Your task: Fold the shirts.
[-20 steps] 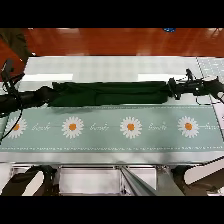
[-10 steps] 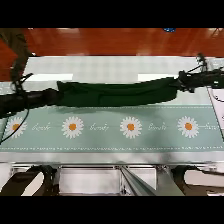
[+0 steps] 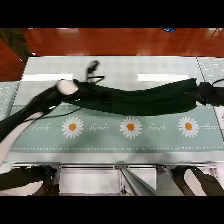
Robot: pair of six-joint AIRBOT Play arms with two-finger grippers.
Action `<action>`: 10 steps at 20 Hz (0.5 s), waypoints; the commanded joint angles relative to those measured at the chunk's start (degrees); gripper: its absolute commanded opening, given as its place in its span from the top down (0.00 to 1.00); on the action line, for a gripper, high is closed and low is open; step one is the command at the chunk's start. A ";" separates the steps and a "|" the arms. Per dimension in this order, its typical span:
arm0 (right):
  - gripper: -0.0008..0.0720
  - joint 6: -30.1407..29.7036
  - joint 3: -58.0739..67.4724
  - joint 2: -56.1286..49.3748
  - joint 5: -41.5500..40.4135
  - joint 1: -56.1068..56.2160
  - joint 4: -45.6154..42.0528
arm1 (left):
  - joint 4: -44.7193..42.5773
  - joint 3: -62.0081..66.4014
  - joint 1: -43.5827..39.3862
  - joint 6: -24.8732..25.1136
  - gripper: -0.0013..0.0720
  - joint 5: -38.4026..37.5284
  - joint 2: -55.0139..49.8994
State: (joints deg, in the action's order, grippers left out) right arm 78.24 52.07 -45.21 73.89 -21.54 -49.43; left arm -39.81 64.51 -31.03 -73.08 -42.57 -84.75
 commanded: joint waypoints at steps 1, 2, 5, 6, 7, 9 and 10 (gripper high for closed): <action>0.96 3.82 -2.10 9.57 3.21 -0.13 -0.04 | -0.09 18.36 -5.73 -5.53 0.95 -9.18 -18.51; 0.96 4.76 -2.10 11.21 3.23 -0.15 0.02 | -0.13 22.77 -7.13 -7.65 0.95 -10.91 -21.94; 0.96 6.16 -2.10 13.35 3.61 -0.13 0.72 | 0.55 30.45 -11.65 -15.32 0.95 -11.89 -28.35; 0.96 5.99 -2.10 13.35 3.74 -0.13 2.45 | 1.79 32.54 -13.25 -14.45 0.95 -13.18 -29.88; 0.96 5.55 -2.10 13.35 3.37 -0.13 4.00 | 2.03 34.47 -14.62 -13.64 0.95 -14.71 -31.21; 0.96 5.55 -2.10 13.33 2.89 -0.13 4.31 | 2.14 37.59 -16.63 -13.55 0.95 -16.65 -33.03; 0.96 5.55 -2.10 13.33 2.91 -0.13 4.28 | 2.14 38.45 -16.70 -13.53 0.95 -17.18 -33.07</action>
State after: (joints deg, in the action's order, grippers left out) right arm 83.48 50.04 -32.56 76.93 -21.63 -46.59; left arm -38.37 98.02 -45.25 -85.47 -56.14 -114.67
